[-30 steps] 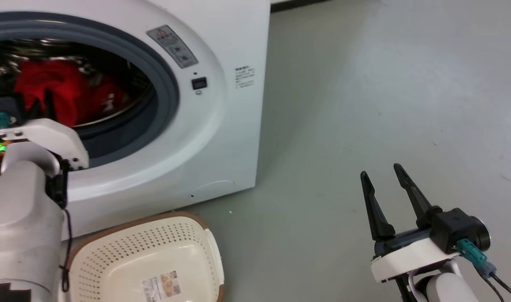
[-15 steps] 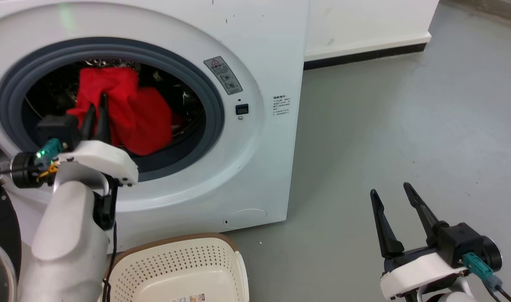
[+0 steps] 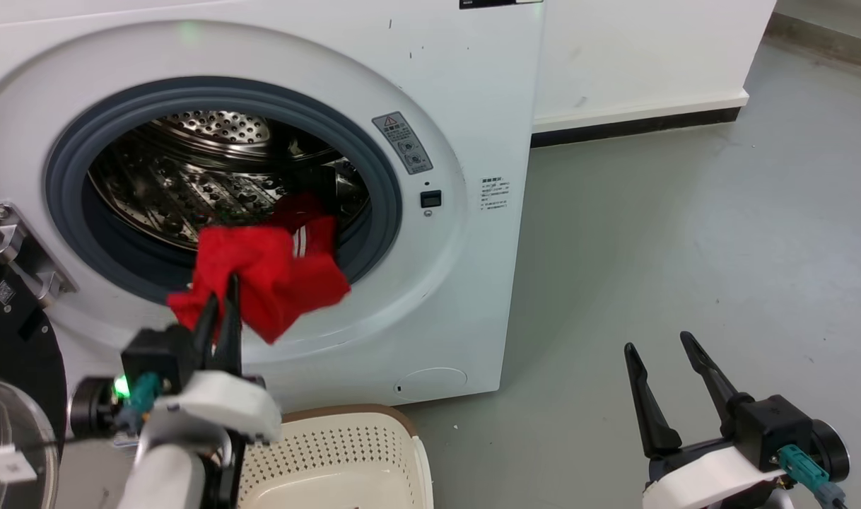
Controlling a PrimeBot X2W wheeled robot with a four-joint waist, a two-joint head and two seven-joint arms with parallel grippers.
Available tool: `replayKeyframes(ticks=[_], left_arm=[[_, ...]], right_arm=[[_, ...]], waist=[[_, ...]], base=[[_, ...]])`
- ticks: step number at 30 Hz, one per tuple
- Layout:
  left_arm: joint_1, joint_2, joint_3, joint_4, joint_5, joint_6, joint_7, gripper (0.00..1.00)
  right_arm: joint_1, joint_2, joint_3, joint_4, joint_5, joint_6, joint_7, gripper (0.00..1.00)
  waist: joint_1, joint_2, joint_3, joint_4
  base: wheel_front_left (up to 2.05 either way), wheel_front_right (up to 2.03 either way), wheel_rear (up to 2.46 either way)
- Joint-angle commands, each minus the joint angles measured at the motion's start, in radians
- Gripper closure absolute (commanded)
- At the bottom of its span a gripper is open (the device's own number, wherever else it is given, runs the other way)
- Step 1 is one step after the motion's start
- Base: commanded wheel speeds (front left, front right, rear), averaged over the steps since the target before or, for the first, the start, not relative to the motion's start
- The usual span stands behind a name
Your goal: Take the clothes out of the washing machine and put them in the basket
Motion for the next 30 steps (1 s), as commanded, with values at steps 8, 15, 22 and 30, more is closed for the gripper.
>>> replayKeyframes(ticks=[8,15,22,30], left_arm=[[0.222,-0.024,-0.038,-0.181,-0.02,0.032,0.086,1.0],[0.358,-0.049,-0.071,-0.275,-0.049,0.054,0.15,1.0],[0.436,-0.078,-0.106,-0.216,-0.093,0.047,0.194,1.0],[0.398,-0.096,-0.104,-0.056,-0.125,0.027,0.157,1.0]], right_arm=[[0.01,0.001,0.007,-0.022,-0.014,-0.001,0.017,0.0],[0.004,0.001,0.013,-0.034,-0.016,-0.001,0.017,0.0],[-0.024,0.001,0.02,-0.026,-0.004,-0.001,0.007,0.0],[-0.058,0.001,0.025,-0.021,0.0,-0.001,-0.005,0.0]], waist=[[0.0001,-0.0001,0.007,0.024],[0.0001,-0.0001,0.04,0.028],[0.0001,-0.0001,0.091,0.02],[0.0001,-0.0001,0.153,0.0]], base=[[0.0,0.0,0.0],[0.0,0.0,0.0],[0.0,0.0,0.0],[0.0,0.0,0.0]])
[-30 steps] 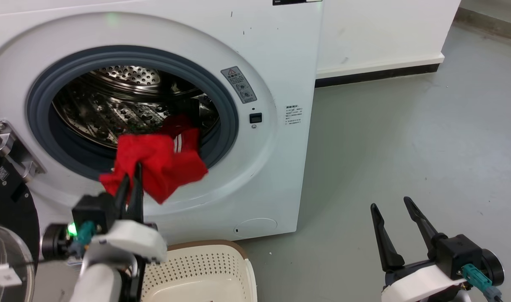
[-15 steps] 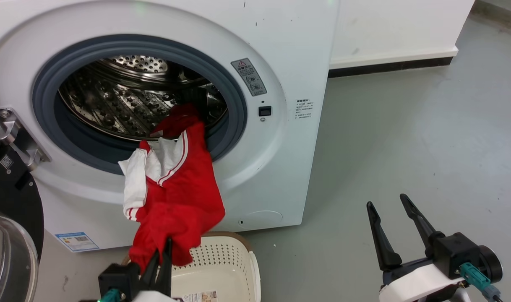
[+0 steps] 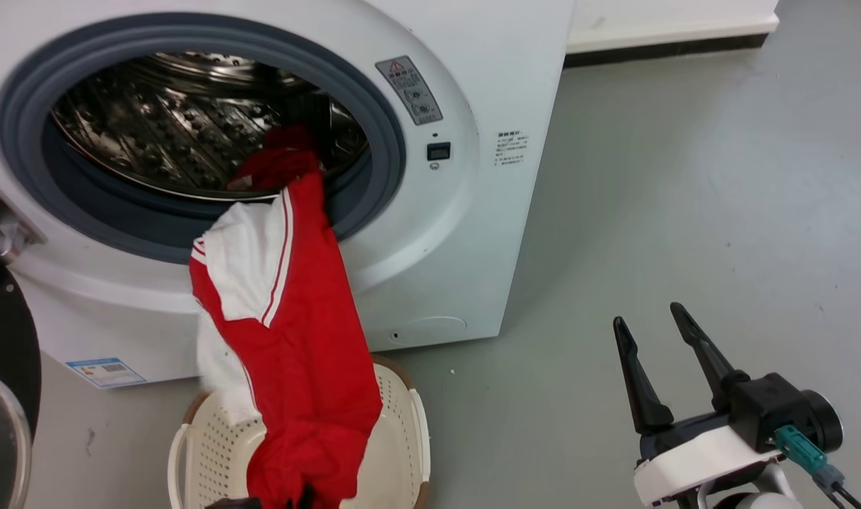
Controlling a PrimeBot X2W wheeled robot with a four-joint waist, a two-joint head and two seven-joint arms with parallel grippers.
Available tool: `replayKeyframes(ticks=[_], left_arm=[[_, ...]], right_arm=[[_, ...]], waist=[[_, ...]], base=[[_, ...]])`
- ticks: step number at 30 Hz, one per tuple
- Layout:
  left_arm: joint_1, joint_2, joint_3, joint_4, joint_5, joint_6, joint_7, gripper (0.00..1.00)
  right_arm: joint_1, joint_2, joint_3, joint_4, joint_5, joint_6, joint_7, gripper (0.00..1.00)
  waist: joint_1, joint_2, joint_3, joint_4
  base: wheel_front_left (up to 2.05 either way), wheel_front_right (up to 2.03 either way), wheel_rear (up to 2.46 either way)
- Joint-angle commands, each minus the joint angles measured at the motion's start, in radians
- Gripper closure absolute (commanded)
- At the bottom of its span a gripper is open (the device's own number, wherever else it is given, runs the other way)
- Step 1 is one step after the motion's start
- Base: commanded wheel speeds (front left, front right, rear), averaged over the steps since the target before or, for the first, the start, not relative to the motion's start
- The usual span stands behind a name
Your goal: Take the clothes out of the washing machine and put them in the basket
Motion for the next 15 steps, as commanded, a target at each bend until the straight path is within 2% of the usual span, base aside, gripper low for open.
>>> replayKeyframes(ticks=[1,5,11,15], left_arm=[[-0.025,-0.002,0.006,0.002,0.0,-0.005,-0.011,1.0],[-0.072,-0.007,0.022,0.083,-0.012,-0.013,-0.057,1.0],[-0.136,-0.013,0.022,0.272,-0.052,-0.051,-0.033,1.0],[-0.209,0.0,0.042,0.41,-0.067,-0.068,-0.058,1.0]], right_arm=[[-0.014,0.001,0.001,0.0,0.0,-0.001,-0.003,0.0],[-0.039,0.001,0.008,0.002,0.005,-0.001,-0.011,0.0],[-0.076,0.001,0.022,0.006,0.021,-0.001,-0.026,0.0],[-0.099,0.001,0.017,0.01,0.031,-0.001,-0.041,0.0]], waist=[[-0.0001,0.0,0.021,-0.01],[-0.0001,0.0,0.071,-0.033],[-0.0001,0.0,0.162,-0.086],[-0.0001,0.0,0.237,-0.108]], base=[[0.0,0.0,0.0],[0.0,0.0,0.0],[0.0,0.0,0.0],[0.0,0.0,0.0]])
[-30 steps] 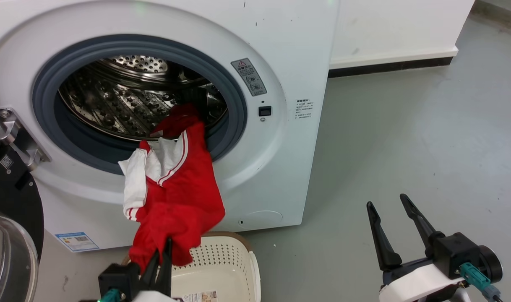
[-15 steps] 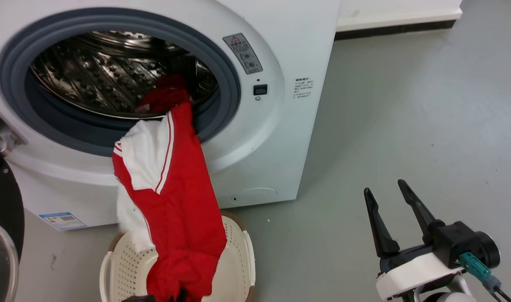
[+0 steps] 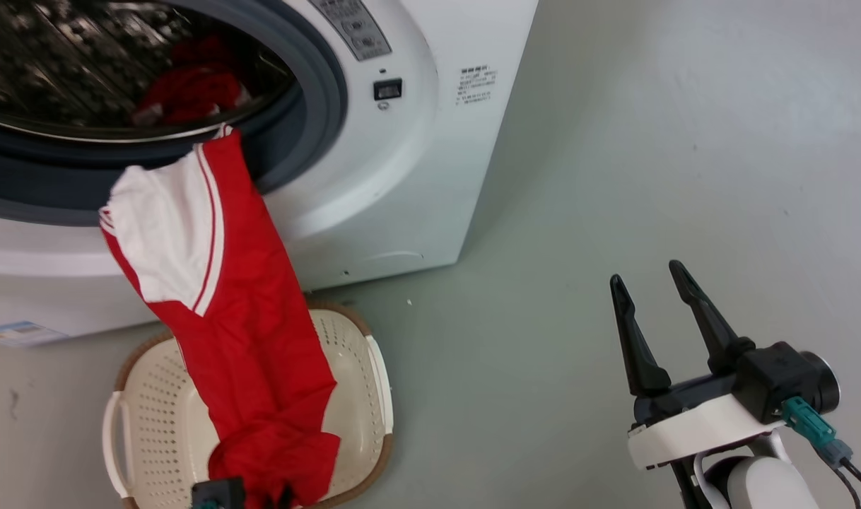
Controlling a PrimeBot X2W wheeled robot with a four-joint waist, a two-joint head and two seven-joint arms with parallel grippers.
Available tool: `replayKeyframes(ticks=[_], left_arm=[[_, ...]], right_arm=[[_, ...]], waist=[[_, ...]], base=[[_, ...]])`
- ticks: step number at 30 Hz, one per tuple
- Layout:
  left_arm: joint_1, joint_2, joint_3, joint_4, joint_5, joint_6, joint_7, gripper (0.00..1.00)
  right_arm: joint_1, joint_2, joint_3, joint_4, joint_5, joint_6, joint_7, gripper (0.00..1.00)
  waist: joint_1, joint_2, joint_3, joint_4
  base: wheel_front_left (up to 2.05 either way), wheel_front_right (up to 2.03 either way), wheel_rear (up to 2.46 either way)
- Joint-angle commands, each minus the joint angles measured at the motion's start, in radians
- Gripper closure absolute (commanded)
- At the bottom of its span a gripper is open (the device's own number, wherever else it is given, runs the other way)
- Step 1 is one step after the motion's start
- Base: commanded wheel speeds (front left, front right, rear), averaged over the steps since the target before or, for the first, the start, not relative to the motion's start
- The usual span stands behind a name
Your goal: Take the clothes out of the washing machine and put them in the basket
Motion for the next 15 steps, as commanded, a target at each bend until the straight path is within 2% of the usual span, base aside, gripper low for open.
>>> replayKeyframes(ticks=[1,8,15], left_arm=[[-0.024,0.01,0.008,0.02,-0.004,-0.001,-0.009,1.0],[-0.195,0.046,0.021,0.243,-0.007,-0.033,-0.033,1.0],[-0.368,0.085,0.05,0.412,-0.021,-0.041,-0.094,1.0]], right_arm=[[-0.02,0.002,0.002,0.0,0.006,-0.001,-0.008,0.0],[-0.07,0.002,0.023,0.004,0.023,-0.001,-0.035,0.0],[-0.117,0.002,0.04,0.0,0.039,-0.001,-0.059,0.0]], waist=[[-0.0002,0.0,0.061,-0.03],[-0.0002,0.0,0.195,-0.063],[-0.0002,0.0,0.319,-0.09]], base=[[0.0,0.0,0.0],[0.0,0.0,0.0],[0.0,0.0,0.0]])
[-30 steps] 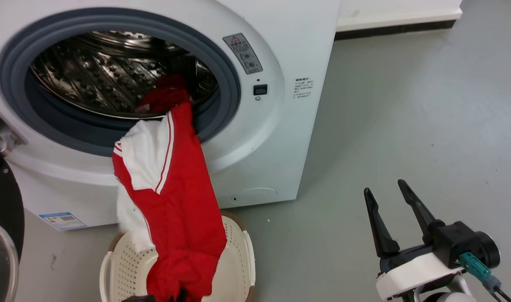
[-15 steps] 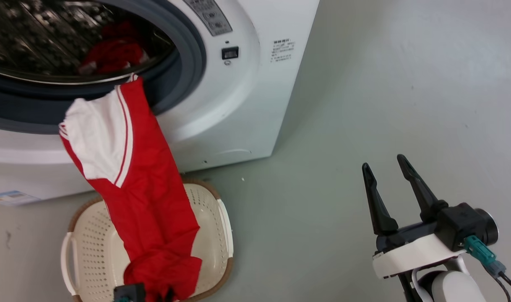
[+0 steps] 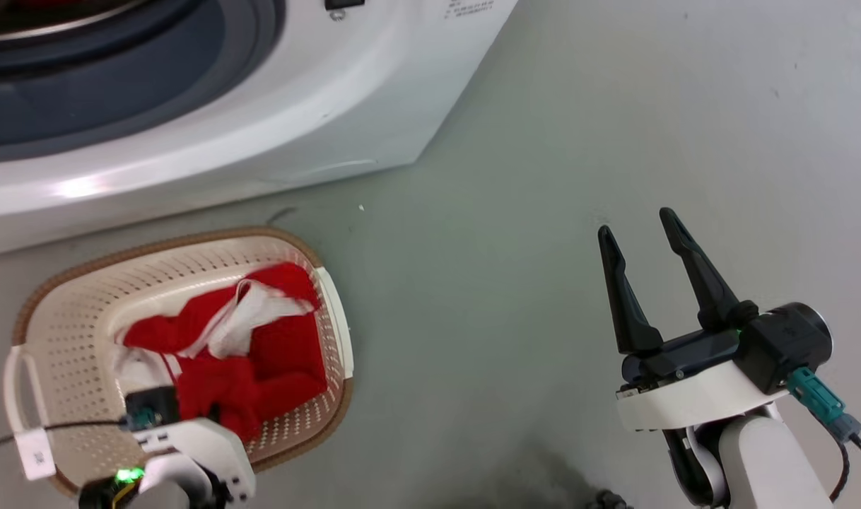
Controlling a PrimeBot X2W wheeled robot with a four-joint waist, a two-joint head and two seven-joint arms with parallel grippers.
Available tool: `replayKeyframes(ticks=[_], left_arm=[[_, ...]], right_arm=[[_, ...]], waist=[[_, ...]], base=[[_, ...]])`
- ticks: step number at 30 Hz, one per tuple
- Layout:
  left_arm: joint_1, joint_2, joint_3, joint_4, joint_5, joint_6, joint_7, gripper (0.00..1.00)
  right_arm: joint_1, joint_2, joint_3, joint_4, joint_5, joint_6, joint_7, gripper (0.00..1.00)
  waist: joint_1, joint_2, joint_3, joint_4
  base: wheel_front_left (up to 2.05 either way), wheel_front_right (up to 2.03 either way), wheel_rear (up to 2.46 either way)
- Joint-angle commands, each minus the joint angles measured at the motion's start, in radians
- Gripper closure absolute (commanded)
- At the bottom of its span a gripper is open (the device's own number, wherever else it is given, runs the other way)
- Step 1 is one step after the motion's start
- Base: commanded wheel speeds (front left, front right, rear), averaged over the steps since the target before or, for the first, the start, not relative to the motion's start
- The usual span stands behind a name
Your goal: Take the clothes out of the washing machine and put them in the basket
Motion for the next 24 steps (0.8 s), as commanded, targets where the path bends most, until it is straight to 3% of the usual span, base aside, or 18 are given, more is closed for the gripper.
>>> replayKeyframes(ticks=[1,9,16,19,24], left_arm=[[-0.031,0.007,0.003,0.014,-0.002,-0.003,-0.011,1.0],[-0.21,0.063,0.015,0.146,0.004,0.008,-0.057,1.0],[-0.28,0.078,-0.008,0.246,0.02,0.022,-0.055,1.0],[-0.295,0.071,-0.004,0.267,0.012,0.031,-0.058,0.0],[-0.287,0.058,-0.011,0.288,0.007,0.03,-0.057,0.0]], right_arm=[[-0.02,0.002,0.003,-0.005,0.007,-0.001,-0.007,0.0],[-0.056,0.002,0.029,-0.016,0.03,-0.001,-0.022,0.0],[-0.06,0.002,0.04,-0.013,0.05,-0.001,-0.023,0.0],[-0.057,0.002,0.039,-0.015,0.051,-0.001,-0.023,0.0],[-0.061,0.002,0.047,-0.009,0.046,-0.001,-0.023,0.0]], waist=[[-0.0002,0.0,0.059,-0.023],[-0.0002,0.0,0.165,-0.062],[-0.0002,0.0,0.185,-0.084],[-0.0002,0.0,0.186,-0.084],[-0.0002,0.0,0.153,-0.072]], base=[[0.0,0.0,0.0],[0.0,0.0,0.0],[0.0,0.0,0.0],[0.0,0.0,0.0],[0.0,0.0,0.0]])
